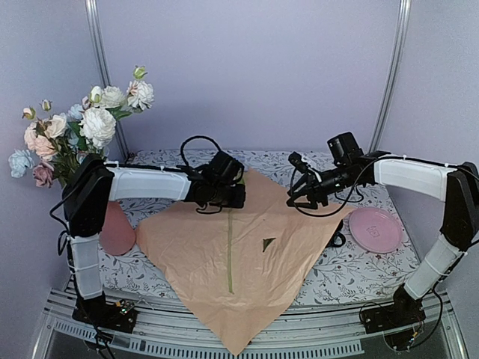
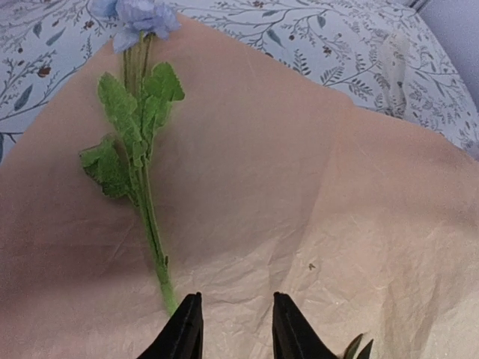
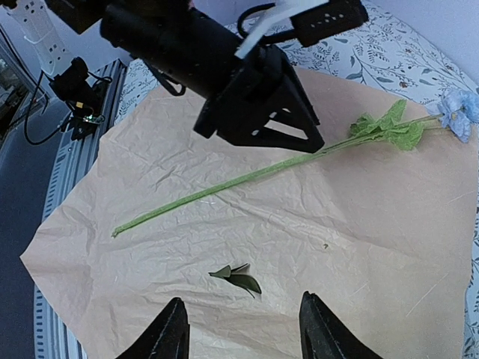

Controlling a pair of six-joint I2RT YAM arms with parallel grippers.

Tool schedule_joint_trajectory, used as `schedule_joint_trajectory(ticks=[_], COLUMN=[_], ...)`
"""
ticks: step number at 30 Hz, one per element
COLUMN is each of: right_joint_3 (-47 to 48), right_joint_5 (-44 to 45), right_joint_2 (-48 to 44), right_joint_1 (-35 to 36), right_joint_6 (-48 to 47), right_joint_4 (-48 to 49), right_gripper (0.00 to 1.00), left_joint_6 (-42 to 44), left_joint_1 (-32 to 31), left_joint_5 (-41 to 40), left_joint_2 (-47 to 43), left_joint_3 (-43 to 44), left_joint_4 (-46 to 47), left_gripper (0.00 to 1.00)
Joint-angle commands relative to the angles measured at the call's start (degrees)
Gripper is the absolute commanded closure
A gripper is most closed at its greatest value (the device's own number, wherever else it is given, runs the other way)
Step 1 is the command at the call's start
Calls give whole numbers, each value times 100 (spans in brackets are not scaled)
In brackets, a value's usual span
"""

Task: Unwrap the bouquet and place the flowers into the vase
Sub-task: Pick up the fake flower from the flattened wrapping paper.

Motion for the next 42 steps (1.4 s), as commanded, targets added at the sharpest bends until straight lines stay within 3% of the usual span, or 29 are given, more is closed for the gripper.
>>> schedule_joint_trajectory(ticks=[1, 11, 25, 28, 33, 42], right_joint_3=[10, -215, -309, -292, -317, -244], right_joint_5=[286, 202, 110, 34, -15, -12], right_joint_2=[149, 296, 429, 422, 299, 138], right_joint_1=[147, 212, 221, 221, 221, 221], right_joint_6=[-285, -149, -227, -203, -147, -33], right_joint_4=[-3, 271, 360, 321, 334, 290], right_gripper=[47, 47, 48, 47, 47, 48], left_joint_6=[-567, -395, -683, -765, -881, -1190], left_joint_1=[393, 691, 626, 647, 644, 609], left_joint_5=[279, 726, 1054, 1086, 985, 1063], left_joint_2=[461, 1197, 1415, 1481, 1475, 1167], left_joint_3=[353, 1170, 1103, 1117, 1018, 908], left_joint_4=[-373, -968, -1221, -1235, -1206, -837], left_gripper=[67, 70, 65, 71, 72, 94])
